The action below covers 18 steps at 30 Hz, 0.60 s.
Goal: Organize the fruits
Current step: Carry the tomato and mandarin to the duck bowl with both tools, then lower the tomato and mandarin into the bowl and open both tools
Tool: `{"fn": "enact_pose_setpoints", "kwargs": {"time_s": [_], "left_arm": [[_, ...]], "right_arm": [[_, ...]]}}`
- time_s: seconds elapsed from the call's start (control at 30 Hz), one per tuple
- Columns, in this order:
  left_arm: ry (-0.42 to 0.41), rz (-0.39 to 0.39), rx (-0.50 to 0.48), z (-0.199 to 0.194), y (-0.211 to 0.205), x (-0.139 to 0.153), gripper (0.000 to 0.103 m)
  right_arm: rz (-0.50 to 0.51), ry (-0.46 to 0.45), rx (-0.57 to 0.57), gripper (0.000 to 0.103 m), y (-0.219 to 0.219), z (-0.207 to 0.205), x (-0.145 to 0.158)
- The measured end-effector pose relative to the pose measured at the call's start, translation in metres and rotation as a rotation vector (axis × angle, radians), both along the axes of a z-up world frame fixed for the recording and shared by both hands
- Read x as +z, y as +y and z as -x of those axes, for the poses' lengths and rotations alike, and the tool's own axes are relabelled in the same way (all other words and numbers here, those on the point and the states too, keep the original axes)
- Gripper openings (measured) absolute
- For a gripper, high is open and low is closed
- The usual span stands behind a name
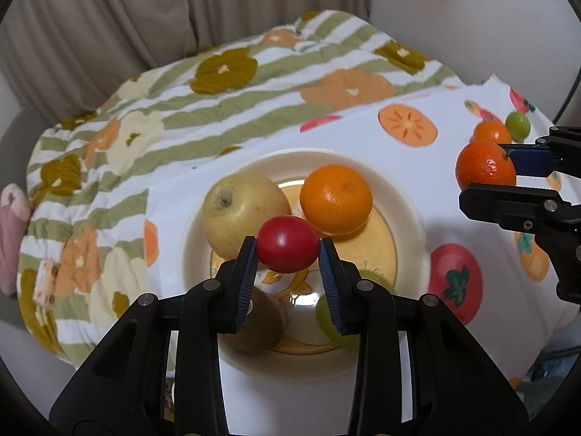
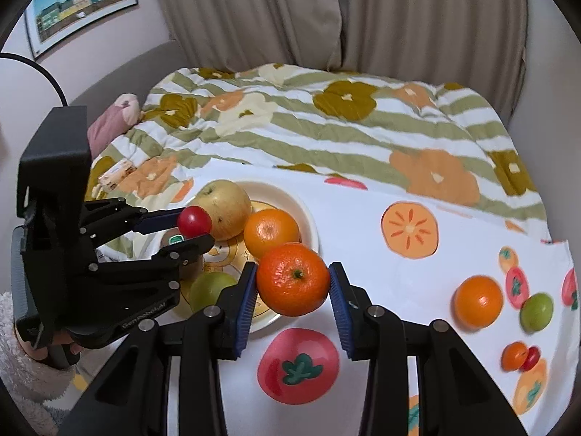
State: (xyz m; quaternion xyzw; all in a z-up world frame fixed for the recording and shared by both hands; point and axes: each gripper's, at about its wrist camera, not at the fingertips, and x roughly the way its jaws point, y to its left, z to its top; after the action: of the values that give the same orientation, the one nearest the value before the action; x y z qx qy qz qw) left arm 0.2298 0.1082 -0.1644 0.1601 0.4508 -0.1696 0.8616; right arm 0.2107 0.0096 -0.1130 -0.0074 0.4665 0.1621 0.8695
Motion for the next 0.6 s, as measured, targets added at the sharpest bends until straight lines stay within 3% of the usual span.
{"fn": "enact_pose_setpoints", "kwargs": {"time_s": [0.2, 0.37, 0.47, 0.57, 0.6], "left_arm": [[0.043, -0.008, -0.058, -0.004, 0.000, -0.016, 0.039], [0.070, 0.036, -0.074, -0.007, 0.008, -0.016, 0.040], [0.061, 0.020, -0.080, -0.006, 0.008, -0.014, 0.049], [0.011, -0.017, -0.062, -0.004, 0.010, -0.008, 0.081], [0.000, -0.006, -0.056, -0.004, 0.013, -0.005, 0.097]], "right_arm": [[-0.004, 0.037, -0.059, 0.036, 0.003, -0.002, -0.018], [-0.015, 0.048, -0.095, 0.036, 0.004, -0.003, -0.027], [-0.015, 0.047, -0.106, 0.036, 0.005, -0.003, -0.027], [-0.014, 0.046, -0.108, 0.036, 0.005, -0.003, -0.026], [-0.014, 0.046, -0.107, 0.036, 0.005, -0.003, -0.025]]}}
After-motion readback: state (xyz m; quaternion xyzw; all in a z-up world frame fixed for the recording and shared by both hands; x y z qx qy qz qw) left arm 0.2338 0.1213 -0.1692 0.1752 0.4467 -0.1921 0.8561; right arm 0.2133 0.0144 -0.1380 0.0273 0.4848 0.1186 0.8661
